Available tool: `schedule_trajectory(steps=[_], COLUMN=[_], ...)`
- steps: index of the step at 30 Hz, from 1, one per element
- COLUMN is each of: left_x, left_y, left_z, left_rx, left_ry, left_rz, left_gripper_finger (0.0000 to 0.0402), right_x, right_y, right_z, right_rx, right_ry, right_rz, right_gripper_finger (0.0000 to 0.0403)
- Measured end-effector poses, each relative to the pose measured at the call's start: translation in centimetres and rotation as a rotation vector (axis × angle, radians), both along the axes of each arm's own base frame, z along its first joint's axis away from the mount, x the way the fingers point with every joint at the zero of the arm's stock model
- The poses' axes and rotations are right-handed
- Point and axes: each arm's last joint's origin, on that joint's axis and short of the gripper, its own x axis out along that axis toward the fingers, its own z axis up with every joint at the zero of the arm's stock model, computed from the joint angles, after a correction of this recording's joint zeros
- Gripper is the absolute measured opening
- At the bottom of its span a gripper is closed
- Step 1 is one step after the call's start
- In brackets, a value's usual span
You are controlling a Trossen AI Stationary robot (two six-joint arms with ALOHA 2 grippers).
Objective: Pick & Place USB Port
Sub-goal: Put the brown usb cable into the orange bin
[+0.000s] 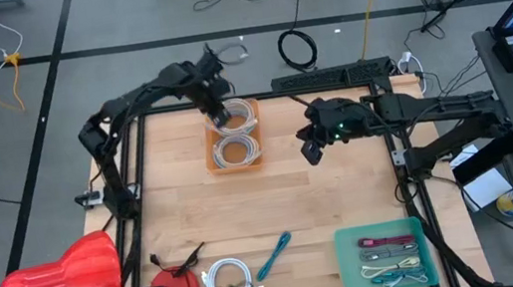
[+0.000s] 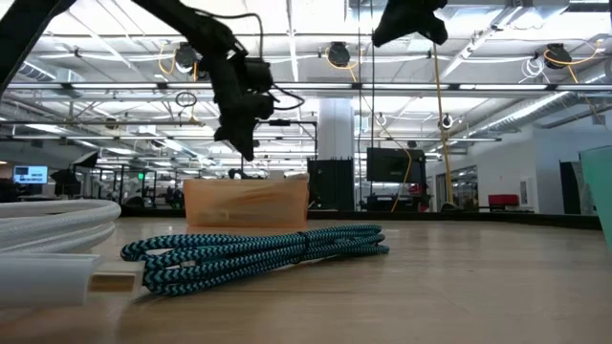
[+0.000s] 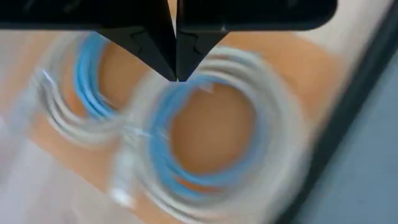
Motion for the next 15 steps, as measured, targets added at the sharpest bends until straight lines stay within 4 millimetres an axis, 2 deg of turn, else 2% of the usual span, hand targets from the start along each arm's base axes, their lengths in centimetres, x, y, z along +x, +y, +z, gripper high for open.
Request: schedule_trajectory(steps=[3,6,10,13,15], left_x=[-1.1,-1.5,-0.8,-0.5,-0.7], left_y=[2.1,3.0,2.3,1.4,1.1], left_z=[0.2,0.4,0.4,-0.1,-1.2], left_rx=[-0.014,-0.129,-0.332,-0.368,-0.41], left_ry=[-0.079,-0.217,-0.41,-0.441,-0.448], left_rz=[0.103,0.082,-0.075,-0.158,-0.173], left_gripper_finger=[0.0002,0.0001,0.0001,0.0001,0.0001], right_x=[0.3,0.4,0.6,0.6,0.5], right_y=[-0.3,-0.6,-1.0,-1.1,-1.2], right_z=[0.4,0.7,0.9,0.9,0.9], right_rx=[-0.029,-0.044,-0.047,-0.032,-0.023], right_ry=[-0.043,-0.084,-0.111,-0.12,-0.124], right_rz=[-0.02,-0.048,-0.059,-0.076,-0.086], right_gripper_finger=[0.0029,0.0029,0.0029,0.0029,0.0029])
